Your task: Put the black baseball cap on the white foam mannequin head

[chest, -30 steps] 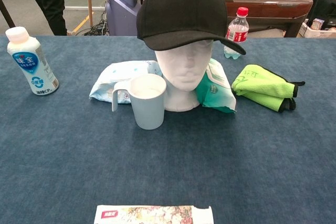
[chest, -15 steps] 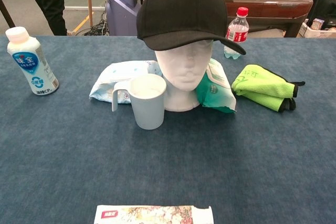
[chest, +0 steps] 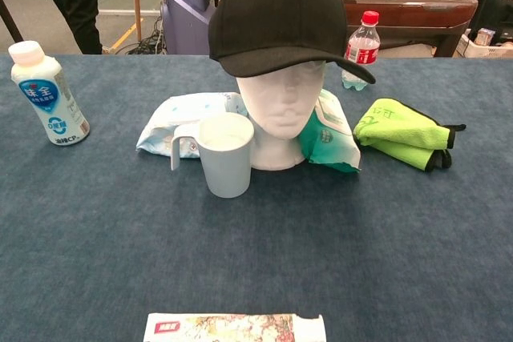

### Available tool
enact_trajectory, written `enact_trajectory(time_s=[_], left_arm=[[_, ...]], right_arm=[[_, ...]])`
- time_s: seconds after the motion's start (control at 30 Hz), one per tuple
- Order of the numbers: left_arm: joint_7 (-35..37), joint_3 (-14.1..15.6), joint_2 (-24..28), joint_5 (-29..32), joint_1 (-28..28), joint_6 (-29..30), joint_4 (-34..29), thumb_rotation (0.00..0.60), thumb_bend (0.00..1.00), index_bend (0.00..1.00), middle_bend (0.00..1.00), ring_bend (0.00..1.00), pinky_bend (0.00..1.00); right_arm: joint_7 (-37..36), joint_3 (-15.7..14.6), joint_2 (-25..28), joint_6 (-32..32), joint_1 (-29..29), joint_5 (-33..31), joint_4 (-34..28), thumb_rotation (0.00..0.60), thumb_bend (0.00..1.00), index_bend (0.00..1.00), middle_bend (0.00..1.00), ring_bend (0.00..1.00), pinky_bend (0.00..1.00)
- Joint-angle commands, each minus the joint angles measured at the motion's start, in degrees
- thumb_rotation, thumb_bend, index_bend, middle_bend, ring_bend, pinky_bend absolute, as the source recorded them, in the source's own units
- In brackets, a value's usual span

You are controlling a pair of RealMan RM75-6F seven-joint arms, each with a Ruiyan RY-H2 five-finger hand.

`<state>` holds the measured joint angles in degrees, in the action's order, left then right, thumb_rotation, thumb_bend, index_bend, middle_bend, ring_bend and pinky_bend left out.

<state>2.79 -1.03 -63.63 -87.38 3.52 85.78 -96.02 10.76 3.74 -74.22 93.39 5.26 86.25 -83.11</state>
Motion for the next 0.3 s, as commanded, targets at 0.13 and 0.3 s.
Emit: enact_trajectory(time_s=[0.13, 0.3], left_arm=[[0.23, -0.09, -0.02, 0.21, 0.11, -0.19, 0.15, 0.600, 0.31, 0.23, 0.26, 0.24, 0.42], [0.28, -0.25, -0.18, 0.89, 0.28, -0.75, 0.48, 0.600, 0.31, 0.23, 0.26, 0.24, 0.42]], right_arm=[[-1.69, 0.69, 0.13, -1.41, 0.12, -0.70, 0.38, 0.600, 0.06, 0.22, 0.38, 0.28, 0.48], [-2.26, 0.64, 0.15, -2.81, 0.43, -0.63, 0.43, 0.600, 0.06, 0.22, 0.38, 0.28, 0.48]])
